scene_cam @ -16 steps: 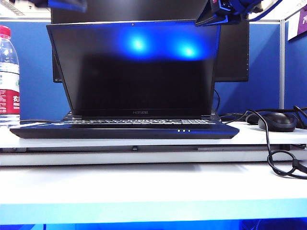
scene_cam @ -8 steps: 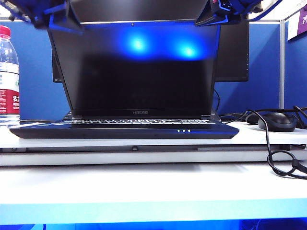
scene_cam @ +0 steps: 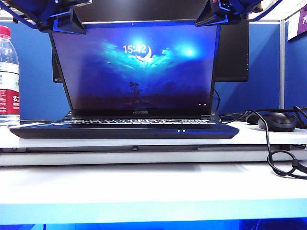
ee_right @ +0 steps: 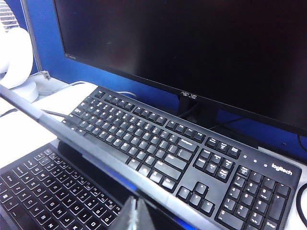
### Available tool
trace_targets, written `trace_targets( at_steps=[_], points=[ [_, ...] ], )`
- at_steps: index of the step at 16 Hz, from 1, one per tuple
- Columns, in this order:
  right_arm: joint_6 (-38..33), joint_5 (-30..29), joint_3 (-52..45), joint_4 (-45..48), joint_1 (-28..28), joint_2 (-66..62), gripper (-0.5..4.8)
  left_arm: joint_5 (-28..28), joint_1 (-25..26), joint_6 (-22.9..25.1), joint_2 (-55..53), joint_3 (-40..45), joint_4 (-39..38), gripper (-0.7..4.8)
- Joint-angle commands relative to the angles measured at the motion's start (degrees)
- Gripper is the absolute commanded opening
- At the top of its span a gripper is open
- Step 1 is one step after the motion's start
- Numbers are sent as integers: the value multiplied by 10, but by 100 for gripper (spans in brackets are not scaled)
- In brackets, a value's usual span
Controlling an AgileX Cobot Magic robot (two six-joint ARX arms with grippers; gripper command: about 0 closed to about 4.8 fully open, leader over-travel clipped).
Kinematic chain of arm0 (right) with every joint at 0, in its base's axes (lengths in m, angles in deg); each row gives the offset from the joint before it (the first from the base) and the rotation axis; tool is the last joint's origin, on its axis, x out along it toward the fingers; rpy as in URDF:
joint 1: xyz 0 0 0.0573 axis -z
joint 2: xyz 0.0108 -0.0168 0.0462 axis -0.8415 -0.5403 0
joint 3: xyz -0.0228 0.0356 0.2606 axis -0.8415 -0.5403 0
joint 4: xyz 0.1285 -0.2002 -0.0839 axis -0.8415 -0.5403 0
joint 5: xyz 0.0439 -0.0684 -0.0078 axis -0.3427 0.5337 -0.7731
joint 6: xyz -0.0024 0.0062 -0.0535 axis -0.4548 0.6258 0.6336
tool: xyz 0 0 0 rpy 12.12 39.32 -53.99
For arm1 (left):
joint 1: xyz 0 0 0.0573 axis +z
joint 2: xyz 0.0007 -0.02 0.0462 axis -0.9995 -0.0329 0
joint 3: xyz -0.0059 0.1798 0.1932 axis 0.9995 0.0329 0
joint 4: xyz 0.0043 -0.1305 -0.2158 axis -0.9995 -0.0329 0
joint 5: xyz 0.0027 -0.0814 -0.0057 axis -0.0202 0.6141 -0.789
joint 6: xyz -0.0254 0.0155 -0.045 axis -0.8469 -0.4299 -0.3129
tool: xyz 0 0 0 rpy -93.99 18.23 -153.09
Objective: Open the lid of the black laptop.
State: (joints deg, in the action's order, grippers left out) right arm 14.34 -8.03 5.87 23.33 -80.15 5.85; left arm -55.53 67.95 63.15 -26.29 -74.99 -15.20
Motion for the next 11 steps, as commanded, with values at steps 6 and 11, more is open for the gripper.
trace_targets(
  at_steps=[6, 11],
  points=[
    [5, 15, 10, 61, 3, 6, -1, -17, 0, 0, 1, -5, 62, 25],
    [4, 15, 11, 76, 3, 6, -1, -17, 2, 11, 0, -14, 90, 25]
  ],
)
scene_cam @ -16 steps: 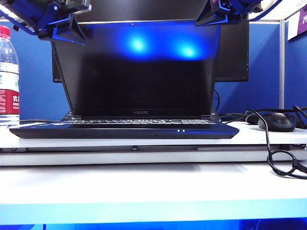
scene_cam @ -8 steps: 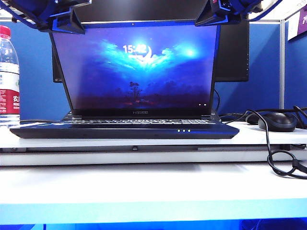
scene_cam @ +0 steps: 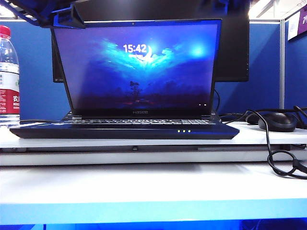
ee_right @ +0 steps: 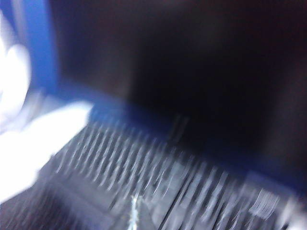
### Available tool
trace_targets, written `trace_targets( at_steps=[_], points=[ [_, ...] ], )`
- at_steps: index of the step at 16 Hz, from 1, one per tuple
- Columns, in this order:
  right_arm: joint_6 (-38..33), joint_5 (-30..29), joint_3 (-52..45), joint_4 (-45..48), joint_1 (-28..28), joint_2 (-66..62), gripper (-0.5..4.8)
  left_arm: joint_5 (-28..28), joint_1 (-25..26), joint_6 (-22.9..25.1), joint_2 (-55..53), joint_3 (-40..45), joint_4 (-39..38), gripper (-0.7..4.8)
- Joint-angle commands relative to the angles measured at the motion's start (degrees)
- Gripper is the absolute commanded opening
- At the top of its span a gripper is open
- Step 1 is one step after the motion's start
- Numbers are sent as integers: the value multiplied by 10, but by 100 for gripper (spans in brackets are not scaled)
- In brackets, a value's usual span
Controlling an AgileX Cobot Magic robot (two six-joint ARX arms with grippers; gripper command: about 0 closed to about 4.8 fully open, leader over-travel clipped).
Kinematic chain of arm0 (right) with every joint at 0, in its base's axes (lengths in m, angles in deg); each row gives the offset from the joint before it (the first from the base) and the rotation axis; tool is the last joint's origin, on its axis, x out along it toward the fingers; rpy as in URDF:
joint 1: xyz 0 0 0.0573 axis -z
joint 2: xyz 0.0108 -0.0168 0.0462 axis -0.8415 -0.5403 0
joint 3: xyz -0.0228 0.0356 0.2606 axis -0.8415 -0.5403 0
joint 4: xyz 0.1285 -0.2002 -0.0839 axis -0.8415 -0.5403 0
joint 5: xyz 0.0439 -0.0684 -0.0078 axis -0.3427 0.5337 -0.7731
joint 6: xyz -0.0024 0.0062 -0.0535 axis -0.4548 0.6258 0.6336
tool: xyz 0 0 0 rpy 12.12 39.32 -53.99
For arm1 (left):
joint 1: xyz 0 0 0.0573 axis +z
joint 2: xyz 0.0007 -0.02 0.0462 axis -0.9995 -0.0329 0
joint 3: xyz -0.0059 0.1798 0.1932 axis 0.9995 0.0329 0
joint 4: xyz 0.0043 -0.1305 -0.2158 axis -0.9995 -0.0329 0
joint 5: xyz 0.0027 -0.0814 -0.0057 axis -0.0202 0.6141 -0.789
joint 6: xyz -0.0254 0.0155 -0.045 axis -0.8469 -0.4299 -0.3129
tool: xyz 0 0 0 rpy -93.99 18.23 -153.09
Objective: Open the lid of the black laptop.
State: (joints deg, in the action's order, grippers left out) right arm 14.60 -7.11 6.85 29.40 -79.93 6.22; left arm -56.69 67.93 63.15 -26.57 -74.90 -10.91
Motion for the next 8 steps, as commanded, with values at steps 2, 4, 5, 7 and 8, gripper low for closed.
trace_targets(
  at_steps=[2, 4, 5, 7, 8],
  points=[
    [2, 5, 1, 15, 1, 2, -1, 0, 8, 13, 3, -26, 48, 25],
    [-9, -24, 1, 24, 1, 2, -1, 1, 16, 12, 3, -28, 55, 25],
    [-20, -44, 1, 27, 1, 4, -1, 1, 23, 15, 2, -28, 57, 25],
    [-23, -54, 1, 23, 1, 4, -1, 7, 35, 14, -8, -28, 84, 25],
    [-34, -66, 1, 23, 0, 4, -1, 12, 38, 14, -17, -32, 90, 25]
  ],
)
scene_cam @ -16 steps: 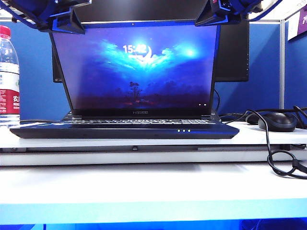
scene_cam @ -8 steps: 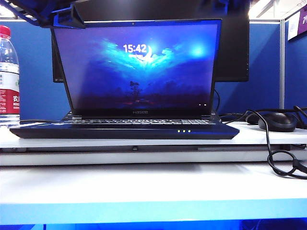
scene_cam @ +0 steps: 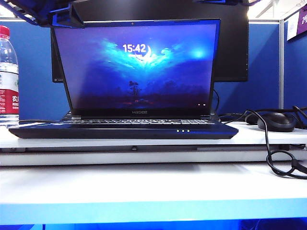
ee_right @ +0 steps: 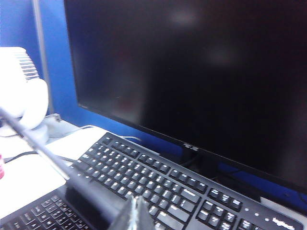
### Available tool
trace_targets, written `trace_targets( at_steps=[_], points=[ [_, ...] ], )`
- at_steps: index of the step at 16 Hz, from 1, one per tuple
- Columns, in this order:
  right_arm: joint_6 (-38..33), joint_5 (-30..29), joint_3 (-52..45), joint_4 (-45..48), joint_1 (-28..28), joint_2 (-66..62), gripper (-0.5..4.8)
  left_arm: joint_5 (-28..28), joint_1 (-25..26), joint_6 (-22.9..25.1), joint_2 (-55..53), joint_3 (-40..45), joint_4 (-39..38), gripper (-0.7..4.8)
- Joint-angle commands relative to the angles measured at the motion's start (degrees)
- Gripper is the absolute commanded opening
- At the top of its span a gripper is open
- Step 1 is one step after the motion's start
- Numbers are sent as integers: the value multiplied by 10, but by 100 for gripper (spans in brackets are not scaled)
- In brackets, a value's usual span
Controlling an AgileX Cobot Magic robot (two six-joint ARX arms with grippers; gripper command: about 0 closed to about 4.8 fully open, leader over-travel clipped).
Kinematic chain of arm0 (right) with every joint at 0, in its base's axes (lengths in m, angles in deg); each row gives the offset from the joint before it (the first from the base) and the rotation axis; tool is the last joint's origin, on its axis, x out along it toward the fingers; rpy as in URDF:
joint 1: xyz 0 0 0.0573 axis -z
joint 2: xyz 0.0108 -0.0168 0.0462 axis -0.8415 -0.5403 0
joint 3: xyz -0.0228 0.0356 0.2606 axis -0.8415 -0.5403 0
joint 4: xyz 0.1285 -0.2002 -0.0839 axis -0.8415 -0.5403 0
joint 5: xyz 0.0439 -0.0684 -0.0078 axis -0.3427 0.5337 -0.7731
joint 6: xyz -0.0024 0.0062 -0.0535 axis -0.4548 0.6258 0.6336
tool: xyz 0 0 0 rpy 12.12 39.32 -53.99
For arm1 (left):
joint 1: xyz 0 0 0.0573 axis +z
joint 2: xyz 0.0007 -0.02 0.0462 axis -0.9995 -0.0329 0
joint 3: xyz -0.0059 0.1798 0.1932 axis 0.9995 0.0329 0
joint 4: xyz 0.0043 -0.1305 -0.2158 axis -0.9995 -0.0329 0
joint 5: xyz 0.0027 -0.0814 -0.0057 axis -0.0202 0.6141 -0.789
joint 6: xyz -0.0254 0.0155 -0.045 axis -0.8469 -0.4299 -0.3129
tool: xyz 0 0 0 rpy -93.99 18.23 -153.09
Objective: Open the lid of the black laptop.
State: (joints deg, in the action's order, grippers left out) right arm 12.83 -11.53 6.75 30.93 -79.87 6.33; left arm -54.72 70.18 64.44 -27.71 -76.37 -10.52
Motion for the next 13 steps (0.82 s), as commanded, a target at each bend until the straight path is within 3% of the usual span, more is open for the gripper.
trace_targets(
  at_steps=[1, 5, 13],
  points=[
    [-20, -29, 2, 3, 0, 3, -1, -5, 16, 0, -23, -33, 85, 25],
    [-26, -55, 1, -26, -1, 2, -1, 16, 16, 2, -68, -88, 77, 25],
    [5, 2, 2, 19, -1, -44, -1, 16, 16, 5, -100, -138, 72, 25]
  ],
)
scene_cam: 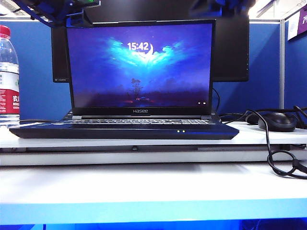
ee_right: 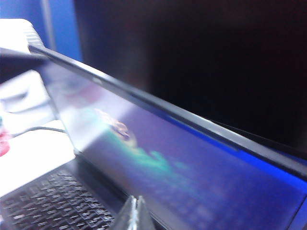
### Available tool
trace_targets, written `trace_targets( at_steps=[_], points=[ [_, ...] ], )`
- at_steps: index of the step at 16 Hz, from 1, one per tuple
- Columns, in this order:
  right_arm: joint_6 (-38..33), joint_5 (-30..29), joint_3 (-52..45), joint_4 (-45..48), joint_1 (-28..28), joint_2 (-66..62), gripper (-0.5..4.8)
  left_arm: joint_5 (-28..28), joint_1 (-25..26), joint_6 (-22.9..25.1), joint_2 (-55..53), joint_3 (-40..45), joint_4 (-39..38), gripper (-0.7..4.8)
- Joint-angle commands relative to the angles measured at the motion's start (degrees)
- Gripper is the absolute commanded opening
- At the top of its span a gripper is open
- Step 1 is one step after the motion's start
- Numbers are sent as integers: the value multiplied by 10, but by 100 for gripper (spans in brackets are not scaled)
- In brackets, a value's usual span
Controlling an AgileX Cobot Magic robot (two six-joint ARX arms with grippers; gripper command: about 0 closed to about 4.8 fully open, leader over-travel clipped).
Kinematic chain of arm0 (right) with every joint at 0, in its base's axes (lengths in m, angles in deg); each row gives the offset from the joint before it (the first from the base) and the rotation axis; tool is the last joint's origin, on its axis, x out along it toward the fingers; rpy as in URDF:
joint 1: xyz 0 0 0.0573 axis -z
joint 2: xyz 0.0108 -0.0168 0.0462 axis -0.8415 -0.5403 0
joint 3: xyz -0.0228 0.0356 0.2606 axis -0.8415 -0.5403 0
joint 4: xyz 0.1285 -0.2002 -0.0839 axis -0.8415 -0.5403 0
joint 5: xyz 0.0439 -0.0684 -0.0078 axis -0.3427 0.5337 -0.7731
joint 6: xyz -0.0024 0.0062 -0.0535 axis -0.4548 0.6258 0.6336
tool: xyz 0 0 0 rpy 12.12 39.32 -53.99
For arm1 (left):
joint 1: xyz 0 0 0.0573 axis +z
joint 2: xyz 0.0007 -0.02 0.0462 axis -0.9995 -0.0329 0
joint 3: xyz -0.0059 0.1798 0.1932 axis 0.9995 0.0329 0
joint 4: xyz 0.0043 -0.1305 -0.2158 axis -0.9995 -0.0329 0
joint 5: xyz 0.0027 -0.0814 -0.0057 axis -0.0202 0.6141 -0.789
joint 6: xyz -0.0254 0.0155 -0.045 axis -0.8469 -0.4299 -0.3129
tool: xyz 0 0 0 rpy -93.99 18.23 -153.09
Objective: Open the lid of the black laptop.
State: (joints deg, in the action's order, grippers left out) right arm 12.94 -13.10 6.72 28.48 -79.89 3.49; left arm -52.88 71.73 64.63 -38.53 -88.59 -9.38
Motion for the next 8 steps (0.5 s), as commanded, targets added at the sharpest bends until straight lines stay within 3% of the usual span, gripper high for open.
trace_targets(
  at_steps=[1, 4, 8],
  points=[
    [3, 28, 2, 65, 0, -32, -1, -2, 1, 3, 8, -16, 56, 25],
    [16, 52, 10, 102, 0, -59, -1, -2, 1, 3, 8, -16, 51, 25],
    [33, 57, 64, 84, 1, -93, -1, -2, 0, 2, 8, -16, 52, 25]
  ],
)
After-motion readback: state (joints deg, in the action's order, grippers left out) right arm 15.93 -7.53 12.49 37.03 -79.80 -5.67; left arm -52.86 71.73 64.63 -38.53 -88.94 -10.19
